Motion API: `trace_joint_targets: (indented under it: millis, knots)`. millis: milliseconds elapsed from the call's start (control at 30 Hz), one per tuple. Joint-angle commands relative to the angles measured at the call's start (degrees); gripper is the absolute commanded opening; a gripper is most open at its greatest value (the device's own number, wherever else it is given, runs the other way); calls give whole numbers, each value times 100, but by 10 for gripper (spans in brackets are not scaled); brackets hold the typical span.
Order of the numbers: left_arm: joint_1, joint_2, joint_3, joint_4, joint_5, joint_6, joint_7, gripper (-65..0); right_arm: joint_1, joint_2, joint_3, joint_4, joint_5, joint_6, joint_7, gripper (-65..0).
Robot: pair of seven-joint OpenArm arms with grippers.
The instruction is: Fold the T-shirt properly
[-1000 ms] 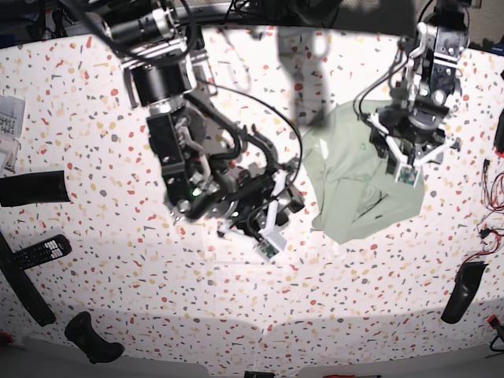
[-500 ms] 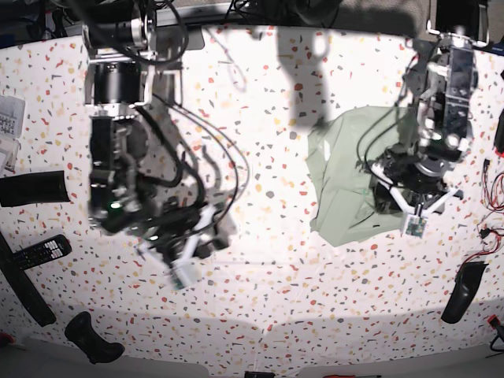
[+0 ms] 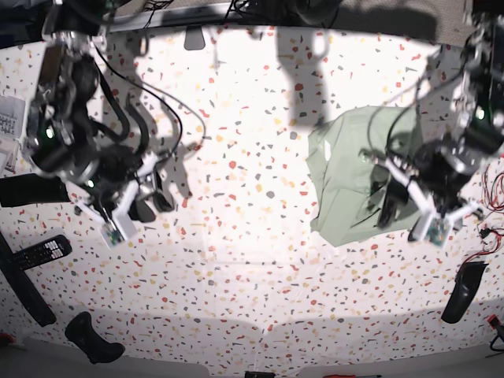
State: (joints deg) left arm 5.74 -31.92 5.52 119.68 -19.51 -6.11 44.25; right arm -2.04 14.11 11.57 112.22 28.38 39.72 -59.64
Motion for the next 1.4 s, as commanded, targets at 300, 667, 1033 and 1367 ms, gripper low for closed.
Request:
trace_joint_targets:
  millis: [300,667,1033,1367]
  knots:
    - [1589,-111,-1932,533,-59,26,22,-362,-1451,31,1113,1508,804,28,13,-429]
    - [3585,293,-3477,730,-844,-763,452,-363,-3482,-227,2420,2269,1429,28,-358,-430]
    - [5619,667,-3773,708,-988,-1237,525,-362,-5066,-979,2752,2278,1860,28,-295,-429]
    - [5635,752,-3593,-1679,-343,-2085,-581,-362,-5519,-824,2341,1720,1856,28,-271,-429]
